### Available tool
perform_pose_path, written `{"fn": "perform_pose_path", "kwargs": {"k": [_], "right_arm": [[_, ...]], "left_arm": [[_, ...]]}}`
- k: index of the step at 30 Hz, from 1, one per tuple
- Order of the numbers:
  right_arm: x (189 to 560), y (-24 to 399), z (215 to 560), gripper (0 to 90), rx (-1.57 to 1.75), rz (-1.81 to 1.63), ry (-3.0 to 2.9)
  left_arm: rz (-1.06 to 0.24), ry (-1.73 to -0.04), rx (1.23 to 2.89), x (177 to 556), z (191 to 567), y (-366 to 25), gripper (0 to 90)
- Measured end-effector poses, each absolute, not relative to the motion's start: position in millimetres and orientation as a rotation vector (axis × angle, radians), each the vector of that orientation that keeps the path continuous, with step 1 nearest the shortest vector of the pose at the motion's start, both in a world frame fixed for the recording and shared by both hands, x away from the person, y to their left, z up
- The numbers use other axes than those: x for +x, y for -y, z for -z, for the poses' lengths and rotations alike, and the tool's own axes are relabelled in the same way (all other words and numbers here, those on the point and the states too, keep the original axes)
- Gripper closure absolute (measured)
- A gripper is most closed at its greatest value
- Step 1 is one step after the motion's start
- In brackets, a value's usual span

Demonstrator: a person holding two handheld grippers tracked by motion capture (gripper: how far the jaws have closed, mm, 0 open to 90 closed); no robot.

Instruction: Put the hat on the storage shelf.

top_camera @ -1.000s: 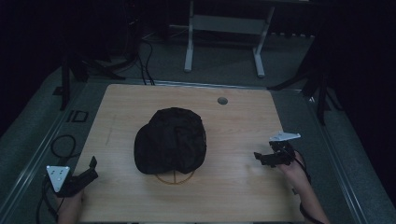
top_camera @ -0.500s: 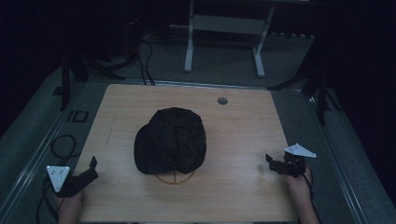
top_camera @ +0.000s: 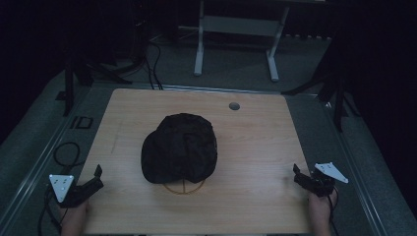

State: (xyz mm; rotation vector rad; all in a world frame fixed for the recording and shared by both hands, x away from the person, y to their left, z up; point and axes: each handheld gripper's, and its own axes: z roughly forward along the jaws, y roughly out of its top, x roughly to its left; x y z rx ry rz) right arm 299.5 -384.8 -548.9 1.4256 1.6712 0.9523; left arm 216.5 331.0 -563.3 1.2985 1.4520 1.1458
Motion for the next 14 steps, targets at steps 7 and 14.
{"fn": "perform_pose_path", "kwargs": {"k": [7, 14], "right_arm": [[301.0, 383.2, 551.5, 12.6, 1.432, -0.921, -1.694], [301.9, 384.4, 552.6, 12.6, 1.443, -0.93, -1.702]], "left_arm": [[-1.144, -1.452, 1.295, 216.5, 563.3, -331.2, 1.8], [-1.145, -1.455, 1.293, 216.5, 563.3, -331.3, 1.8]]}}
